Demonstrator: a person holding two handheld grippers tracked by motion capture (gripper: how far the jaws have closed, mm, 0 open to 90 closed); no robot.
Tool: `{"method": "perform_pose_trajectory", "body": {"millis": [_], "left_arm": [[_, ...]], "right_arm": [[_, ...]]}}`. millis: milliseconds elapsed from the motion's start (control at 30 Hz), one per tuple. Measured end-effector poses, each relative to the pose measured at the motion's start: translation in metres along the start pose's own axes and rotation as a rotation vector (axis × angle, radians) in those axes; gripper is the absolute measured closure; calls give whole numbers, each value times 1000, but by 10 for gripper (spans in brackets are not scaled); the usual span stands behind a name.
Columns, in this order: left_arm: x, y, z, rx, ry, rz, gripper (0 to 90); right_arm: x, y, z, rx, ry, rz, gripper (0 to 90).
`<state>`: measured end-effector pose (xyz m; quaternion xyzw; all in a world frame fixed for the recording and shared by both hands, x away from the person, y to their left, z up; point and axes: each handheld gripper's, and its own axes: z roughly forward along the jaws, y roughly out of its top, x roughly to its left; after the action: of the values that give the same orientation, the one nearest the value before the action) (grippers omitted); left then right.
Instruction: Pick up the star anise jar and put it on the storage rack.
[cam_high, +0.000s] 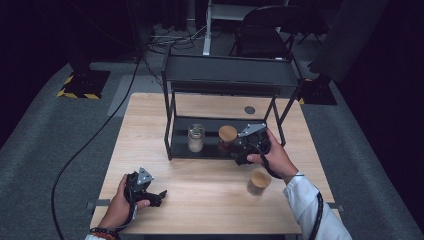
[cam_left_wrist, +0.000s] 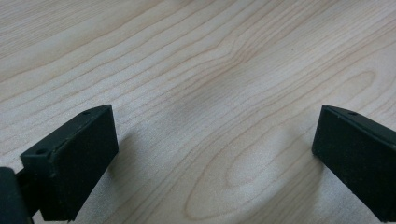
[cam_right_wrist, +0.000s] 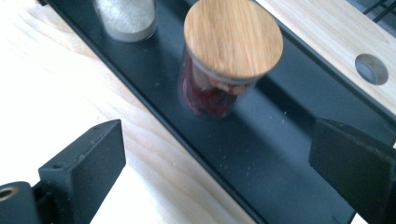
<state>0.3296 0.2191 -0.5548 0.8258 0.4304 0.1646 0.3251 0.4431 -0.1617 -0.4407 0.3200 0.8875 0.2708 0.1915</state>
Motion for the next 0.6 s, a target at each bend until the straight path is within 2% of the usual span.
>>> {"method": "perform_pose_trajectory", "body": {"millis": [167,400,500,600], "left_arm": [[0,0,0,0,0,0,0],[0,0,0,0,0,0,0],[0,0,0,-1,0,0,0],[0,0,0,-1,0,1,0]], "right_arm": [[3,-13,-8,-16,-1,-20,37],[4,-33,-18,-27,-25,-21,37],[6,-40,-23,-21,-41,-38,36],[9,-47,-25,-22,-29,-42,35]]}}
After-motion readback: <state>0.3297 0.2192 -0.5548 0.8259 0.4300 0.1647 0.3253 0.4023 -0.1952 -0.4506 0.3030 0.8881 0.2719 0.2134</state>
